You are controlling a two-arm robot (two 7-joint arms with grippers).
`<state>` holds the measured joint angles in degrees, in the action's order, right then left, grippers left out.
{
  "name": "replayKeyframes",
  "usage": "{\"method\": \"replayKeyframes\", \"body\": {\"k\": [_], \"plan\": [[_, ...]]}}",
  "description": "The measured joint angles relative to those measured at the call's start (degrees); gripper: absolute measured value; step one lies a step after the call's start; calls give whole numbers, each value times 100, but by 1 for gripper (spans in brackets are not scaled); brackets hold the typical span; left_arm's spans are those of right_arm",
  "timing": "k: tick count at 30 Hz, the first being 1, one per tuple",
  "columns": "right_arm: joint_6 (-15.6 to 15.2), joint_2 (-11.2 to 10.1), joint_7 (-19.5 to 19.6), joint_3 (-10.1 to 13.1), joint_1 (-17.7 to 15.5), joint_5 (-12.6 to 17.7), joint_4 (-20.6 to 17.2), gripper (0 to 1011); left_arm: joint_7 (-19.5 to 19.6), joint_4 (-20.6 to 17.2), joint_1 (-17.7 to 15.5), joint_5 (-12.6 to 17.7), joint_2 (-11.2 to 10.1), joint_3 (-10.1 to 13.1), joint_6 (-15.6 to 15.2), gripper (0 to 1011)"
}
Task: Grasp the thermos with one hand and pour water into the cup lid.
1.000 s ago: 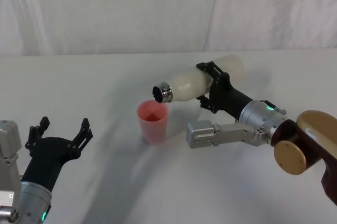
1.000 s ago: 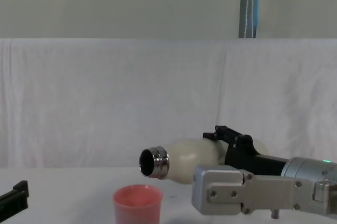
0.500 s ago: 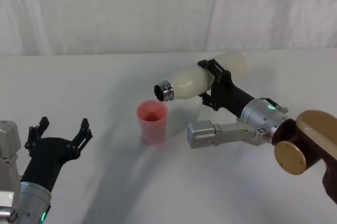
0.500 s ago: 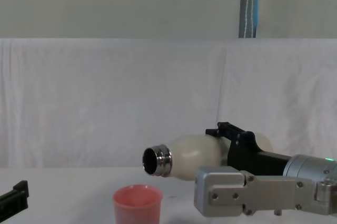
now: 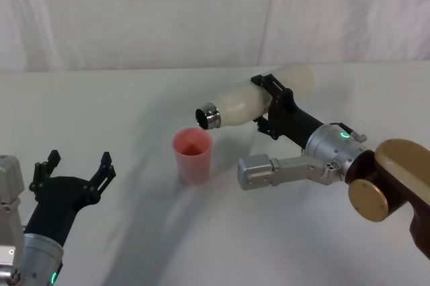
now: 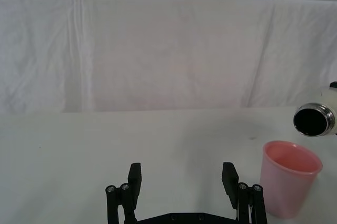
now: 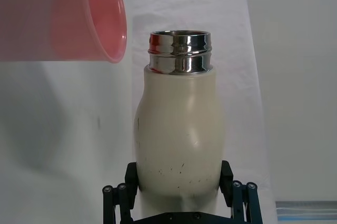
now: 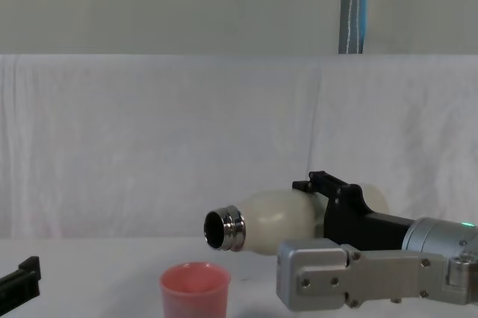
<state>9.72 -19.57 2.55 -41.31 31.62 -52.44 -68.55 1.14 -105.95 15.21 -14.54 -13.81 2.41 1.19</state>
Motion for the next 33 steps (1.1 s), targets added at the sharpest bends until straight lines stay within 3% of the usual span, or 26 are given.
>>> {"method": "replayKeyframes", "body": {"k": [33], "plan": [[19, -39, 103, -99, 93, -131, 52, 948, 0, 0, 0, 0, 0, 0, 0, 1001]]}}
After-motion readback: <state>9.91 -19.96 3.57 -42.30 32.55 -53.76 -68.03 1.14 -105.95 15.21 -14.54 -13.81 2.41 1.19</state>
